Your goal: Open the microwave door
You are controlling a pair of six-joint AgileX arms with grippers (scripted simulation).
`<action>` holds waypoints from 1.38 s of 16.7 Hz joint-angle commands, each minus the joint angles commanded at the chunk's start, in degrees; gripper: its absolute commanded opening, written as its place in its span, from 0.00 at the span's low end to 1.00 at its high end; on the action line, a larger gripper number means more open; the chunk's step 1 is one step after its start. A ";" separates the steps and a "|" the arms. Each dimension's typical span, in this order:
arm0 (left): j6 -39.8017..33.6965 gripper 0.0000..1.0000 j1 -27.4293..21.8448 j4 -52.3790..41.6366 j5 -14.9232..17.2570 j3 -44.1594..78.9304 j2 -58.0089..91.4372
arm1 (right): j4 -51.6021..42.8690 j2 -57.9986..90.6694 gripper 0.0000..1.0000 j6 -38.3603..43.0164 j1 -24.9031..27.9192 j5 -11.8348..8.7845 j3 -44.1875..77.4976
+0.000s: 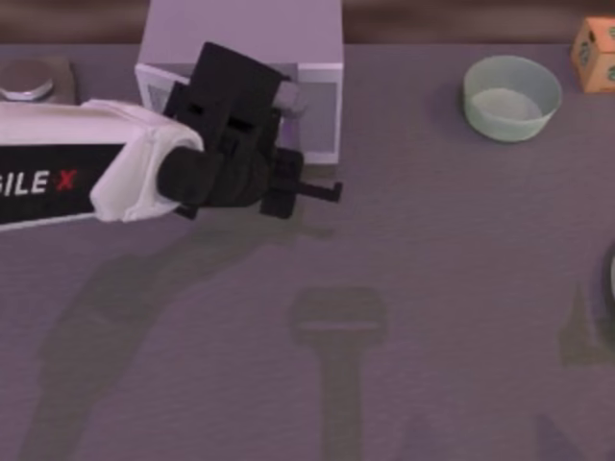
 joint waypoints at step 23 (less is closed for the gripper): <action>4.08 0.00 1.38 1.07 3.49 -2.96 -2.34 | 0.00 0.00 1.00 0.00 0.00 0.00 0.00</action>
